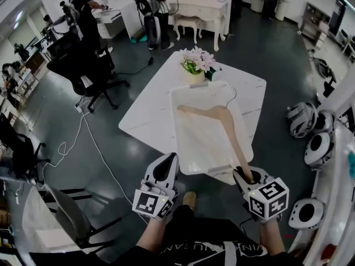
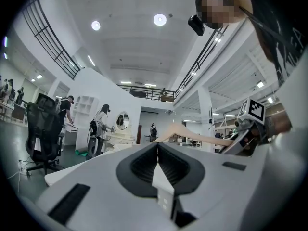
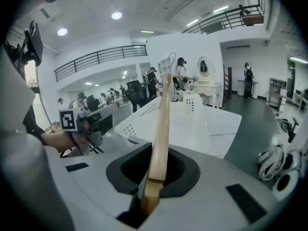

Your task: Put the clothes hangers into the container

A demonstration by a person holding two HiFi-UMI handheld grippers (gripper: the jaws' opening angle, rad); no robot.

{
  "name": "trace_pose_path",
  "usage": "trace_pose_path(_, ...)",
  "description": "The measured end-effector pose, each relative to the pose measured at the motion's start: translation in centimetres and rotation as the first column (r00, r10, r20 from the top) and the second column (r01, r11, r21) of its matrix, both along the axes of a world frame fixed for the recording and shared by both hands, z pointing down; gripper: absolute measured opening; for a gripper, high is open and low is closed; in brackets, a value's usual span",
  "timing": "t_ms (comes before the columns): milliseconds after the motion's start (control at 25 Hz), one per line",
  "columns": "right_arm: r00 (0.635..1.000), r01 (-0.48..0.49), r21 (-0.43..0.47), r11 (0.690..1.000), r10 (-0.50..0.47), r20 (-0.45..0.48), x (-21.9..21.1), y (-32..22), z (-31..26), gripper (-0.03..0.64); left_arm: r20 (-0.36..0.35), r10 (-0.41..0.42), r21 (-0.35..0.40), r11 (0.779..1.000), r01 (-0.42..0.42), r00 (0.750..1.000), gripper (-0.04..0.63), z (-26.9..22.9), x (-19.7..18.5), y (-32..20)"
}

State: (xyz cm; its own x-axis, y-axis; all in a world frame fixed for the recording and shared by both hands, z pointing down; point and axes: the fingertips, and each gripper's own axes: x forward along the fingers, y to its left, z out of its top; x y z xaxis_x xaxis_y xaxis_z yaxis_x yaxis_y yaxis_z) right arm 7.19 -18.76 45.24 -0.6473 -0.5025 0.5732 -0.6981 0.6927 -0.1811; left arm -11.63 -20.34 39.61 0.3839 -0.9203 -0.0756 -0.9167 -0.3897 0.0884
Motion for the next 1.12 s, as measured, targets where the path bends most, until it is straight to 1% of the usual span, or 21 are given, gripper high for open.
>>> trace_pose_path(160, 0.995, 0.018, 0.017, 1.0, -0.016, -0.098, 0.1, -0.8, 0.3, 0.054, 0.0, 0.008, -0.001, 1.0, -0.008, 1.0, 0.009, 0.0, -0.6, -1.4)
trace_pose_path(360, 0.986, 0.036, 0.007, 0.999, -0.034, -0.165, -0.1, -2.0, 0.5, 0.054, -0.002, 0.011, -0.001, 1.0, -0.011, 1.0, 0.009, -0.1, -1.4, -3.4)
trace_pose_path(640, 0.968, 0.066, -0.032, 0.997, -0.072, -0.239, -0.5, -4.0, 1.4, 0.054, -0.011, 0.02, -0.008, 1.0, -0.02, 1.0, 0.009, 0.0, -2.4, -5.6)
trace_pose_path(880, 0.957, 0.09, -0.054, 0.994, -0.101, -0.273, -1.8, -5.8, 2.2, 0.054, -0.016, 0.034, -0.018, 0.999, -0.034, 0.999, 0.009, 0.4, -3.0, -7.4)
trace_pose_path(1120, 0.946, 0.086, -0.079, 0.993, -0.106, -0.308, -2.0, -6.7, 2.9, 0.054, -0.004, 0.058, -0.022, 0.998, -0.058, 0.998, 0.009, 0.3, -3.1, -8.8)
